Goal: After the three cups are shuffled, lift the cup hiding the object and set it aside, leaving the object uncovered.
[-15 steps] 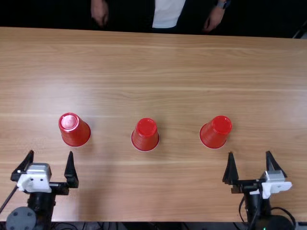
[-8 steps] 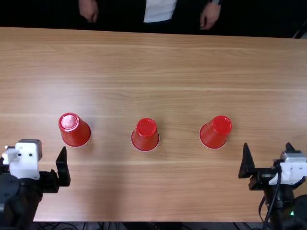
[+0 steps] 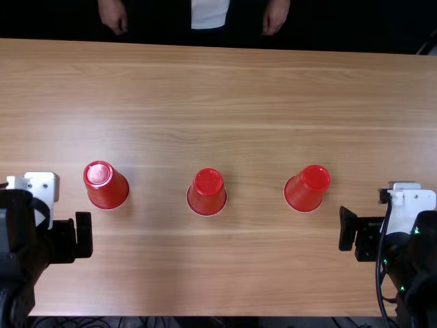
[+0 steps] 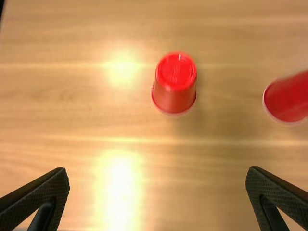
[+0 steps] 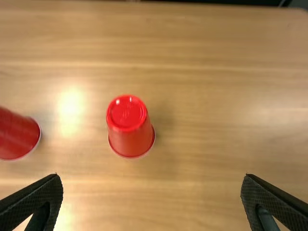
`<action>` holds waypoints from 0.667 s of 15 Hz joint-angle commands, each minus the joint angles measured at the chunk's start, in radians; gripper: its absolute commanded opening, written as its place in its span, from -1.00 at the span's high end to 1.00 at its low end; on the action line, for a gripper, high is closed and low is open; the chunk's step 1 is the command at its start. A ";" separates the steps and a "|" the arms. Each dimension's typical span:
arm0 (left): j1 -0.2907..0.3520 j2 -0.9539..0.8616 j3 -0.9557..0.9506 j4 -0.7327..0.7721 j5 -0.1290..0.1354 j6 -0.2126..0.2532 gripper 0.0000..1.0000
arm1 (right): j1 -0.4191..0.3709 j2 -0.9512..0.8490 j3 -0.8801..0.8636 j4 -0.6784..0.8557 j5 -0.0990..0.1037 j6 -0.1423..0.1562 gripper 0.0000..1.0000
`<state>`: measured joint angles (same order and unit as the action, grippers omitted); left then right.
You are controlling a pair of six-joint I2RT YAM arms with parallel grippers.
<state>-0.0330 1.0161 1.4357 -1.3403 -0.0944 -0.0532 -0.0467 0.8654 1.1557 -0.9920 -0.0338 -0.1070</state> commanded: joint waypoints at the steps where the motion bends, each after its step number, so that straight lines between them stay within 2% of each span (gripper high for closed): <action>1: -0.001 0.044 0.061 -0.040 -0.007 -0.002 -1.00 | -0.002 0.021 0.055 -0.021 -0.005 -0.003 -1.00; 4: -0.002 0.099 0.075 -0.088 -0.009 -0.002 -1.00 | 0.004 0.104 0.104 -0.119 -0.007 -0.005 -1.00; 8: -0.004 0.167 0.075 -0.153 -0.007 0.000 -1.00 | 0.071 0.185 0.150 -0.235 -0.010 -0.005 -1.00; 10: -0.004 0.184 0.075 -0.154 -0.007 0.000 -1.00 | 0.099 0.225 0.162 -0.287 -0.020 -0.002 -1.00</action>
<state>-0.0330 1.1946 1.4780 -1.4914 -0.0975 -0.0532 0.0399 1.0752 1.2839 -1.2762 -0.0406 -0.1066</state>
